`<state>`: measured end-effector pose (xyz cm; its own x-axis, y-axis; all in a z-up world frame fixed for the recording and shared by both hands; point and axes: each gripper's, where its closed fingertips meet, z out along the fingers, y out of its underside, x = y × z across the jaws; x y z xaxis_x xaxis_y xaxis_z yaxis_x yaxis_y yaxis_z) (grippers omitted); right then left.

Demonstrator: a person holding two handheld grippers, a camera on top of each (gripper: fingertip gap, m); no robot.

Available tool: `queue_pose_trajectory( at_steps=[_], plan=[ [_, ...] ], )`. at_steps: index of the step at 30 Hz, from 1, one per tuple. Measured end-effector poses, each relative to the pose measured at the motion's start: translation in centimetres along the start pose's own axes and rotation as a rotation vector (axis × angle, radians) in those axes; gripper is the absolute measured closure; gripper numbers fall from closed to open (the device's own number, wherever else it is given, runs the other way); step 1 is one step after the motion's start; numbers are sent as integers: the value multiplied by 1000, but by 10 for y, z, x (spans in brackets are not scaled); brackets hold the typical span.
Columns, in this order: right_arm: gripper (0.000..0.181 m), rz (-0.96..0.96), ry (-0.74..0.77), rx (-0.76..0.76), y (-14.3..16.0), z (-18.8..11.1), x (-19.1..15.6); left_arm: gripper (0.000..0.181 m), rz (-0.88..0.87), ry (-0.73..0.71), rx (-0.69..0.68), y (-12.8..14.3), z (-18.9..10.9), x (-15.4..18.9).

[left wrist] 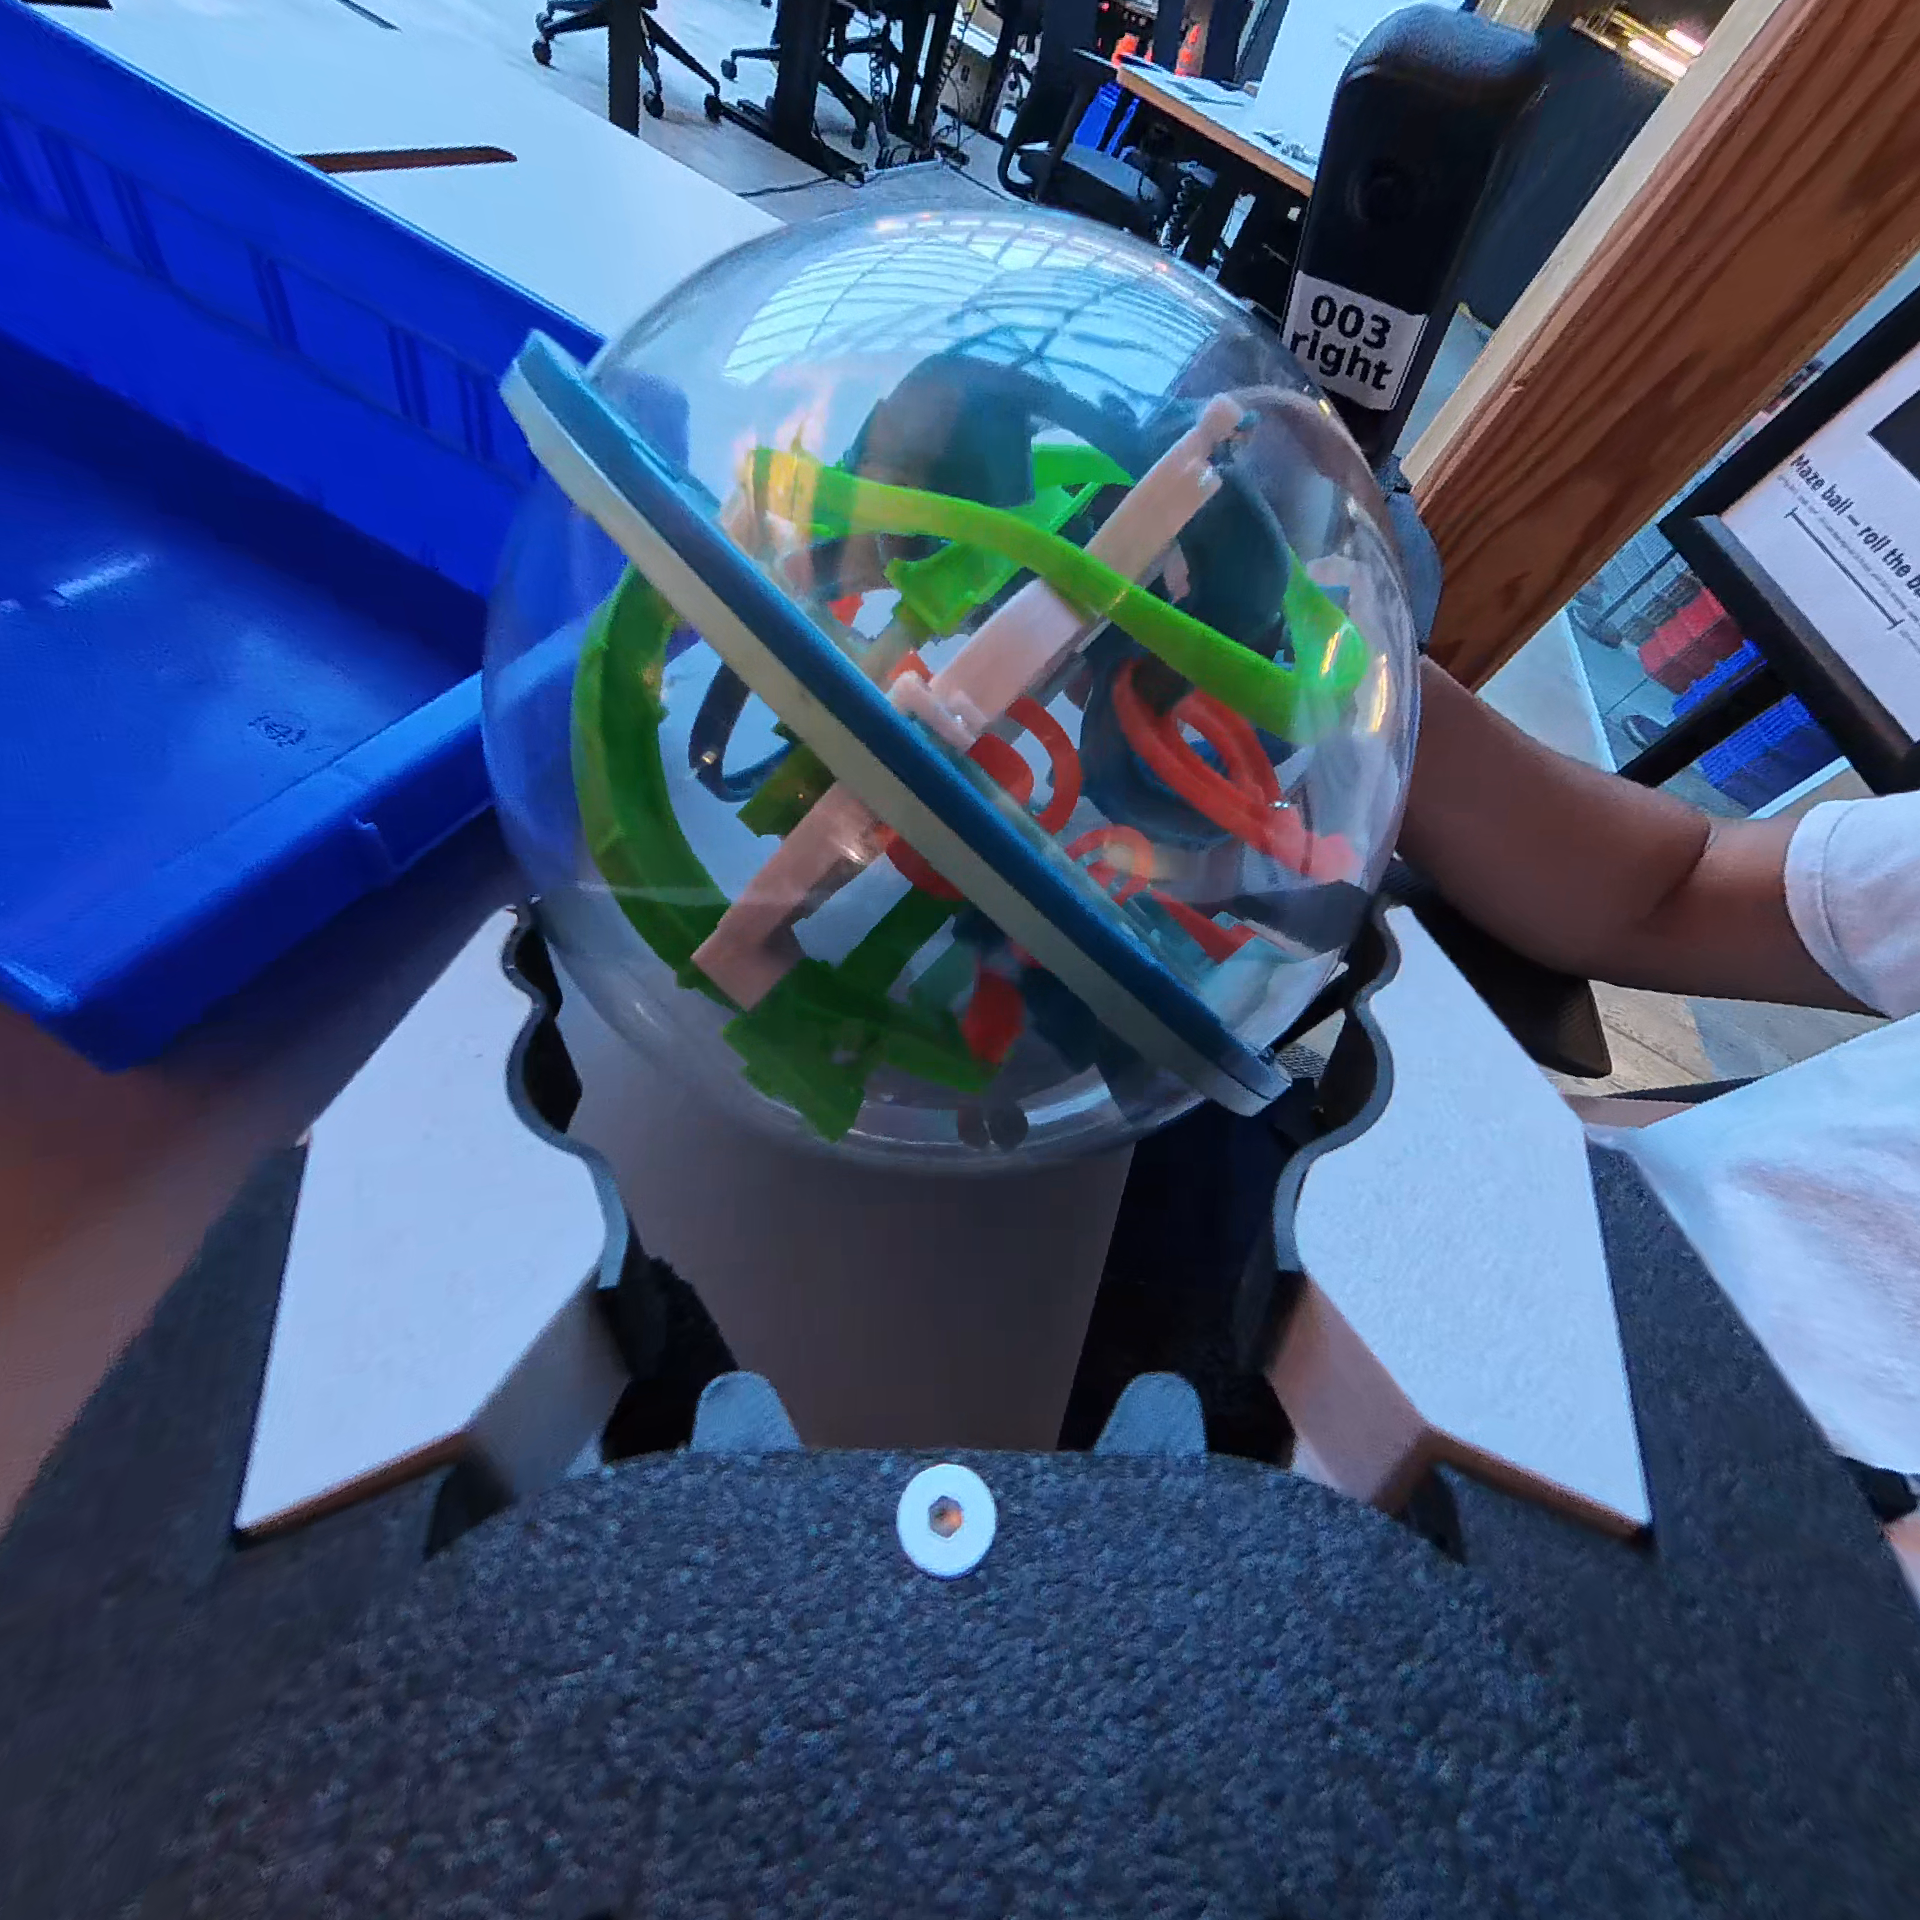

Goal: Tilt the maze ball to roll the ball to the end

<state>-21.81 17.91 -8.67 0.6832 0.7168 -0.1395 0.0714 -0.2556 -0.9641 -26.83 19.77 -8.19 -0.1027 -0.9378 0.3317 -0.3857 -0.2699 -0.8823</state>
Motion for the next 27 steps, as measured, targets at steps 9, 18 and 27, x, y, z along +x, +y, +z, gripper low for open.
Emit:
queue_pose_trajectory(
  at_steps=[9,18,27],
  plan=[
    [27,161,-64,15,6,3,-2,37,-105,-35,-31,-2,-2,1],
    [28,210,-68,-3,6,2,-2,36,-188,0,-56,5,0,0],
    [27,304,-112,-5,11,3,-3,36,-254,-29,-79,4,0,0]
  ],
)
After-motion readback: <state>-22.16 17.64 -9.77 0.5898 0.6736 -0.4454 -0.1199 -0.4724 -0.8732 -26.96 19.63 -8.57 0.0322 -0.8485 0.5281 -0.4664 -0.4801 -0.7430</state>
